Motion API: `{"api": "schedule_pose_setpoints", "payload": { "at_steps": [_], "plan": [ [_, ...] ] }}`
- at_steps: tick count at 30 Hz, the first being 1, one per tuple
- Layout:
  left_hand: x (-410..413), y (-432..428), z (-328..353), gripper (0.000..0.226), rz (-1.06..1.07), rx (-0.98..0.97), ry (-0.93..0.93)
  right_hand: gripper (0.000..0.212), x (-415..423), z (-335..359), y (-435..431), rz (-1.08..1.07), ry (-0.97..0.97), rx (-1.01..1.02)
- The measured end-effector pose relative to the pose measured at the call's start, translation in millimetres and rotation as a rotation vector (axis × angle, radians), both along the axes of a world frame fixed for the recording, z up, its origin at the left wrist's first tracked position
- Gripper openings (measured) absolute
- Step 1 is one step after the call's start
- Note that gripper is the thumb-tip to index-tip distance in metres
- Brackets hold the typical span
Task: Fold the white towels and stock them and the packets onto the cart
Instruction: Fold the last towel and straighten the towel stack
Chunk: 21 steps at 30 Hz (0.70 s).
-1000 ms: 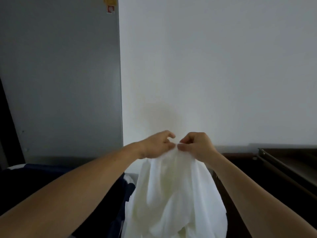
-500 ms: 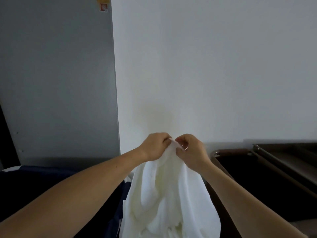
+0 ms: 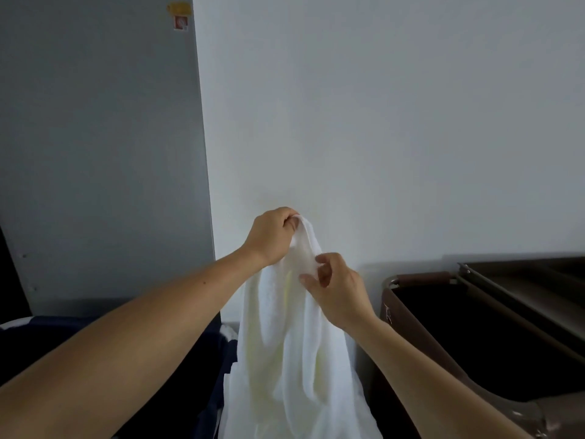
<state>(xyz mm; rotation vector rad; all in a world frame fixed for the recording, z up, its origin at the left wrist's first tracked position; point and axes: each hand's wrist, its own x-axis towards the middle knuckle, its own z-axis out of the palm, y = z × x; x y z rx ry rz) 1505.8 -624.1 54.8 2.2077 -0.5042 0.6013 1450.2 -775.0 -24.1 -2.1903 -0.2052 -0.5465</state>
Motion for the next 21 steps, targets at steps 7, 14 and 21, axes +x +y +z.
{"api": "schedule_pose_setpoints", "payload": {
  "at_steps": [7,14,21],
  "plan": [
    [11.4,15.8,4.1,0.029,0.136,-0.051,0.016,0.035,-4.2,-17.4,-13.7,0.269,0.254,-0.009],
    [17.4,19.2,-1.0,0.030,0.184,-0.098,0.072,0.049,-23.2,-22.9,-4.8,0.363,0.430,-0.592],
    [11.2,23.7,-0.8,0.031,0.178,-0.081,0.041,0.033,-23.9,-25.8,-18.4,0.418,0.824,-0.081]
  ]
}}
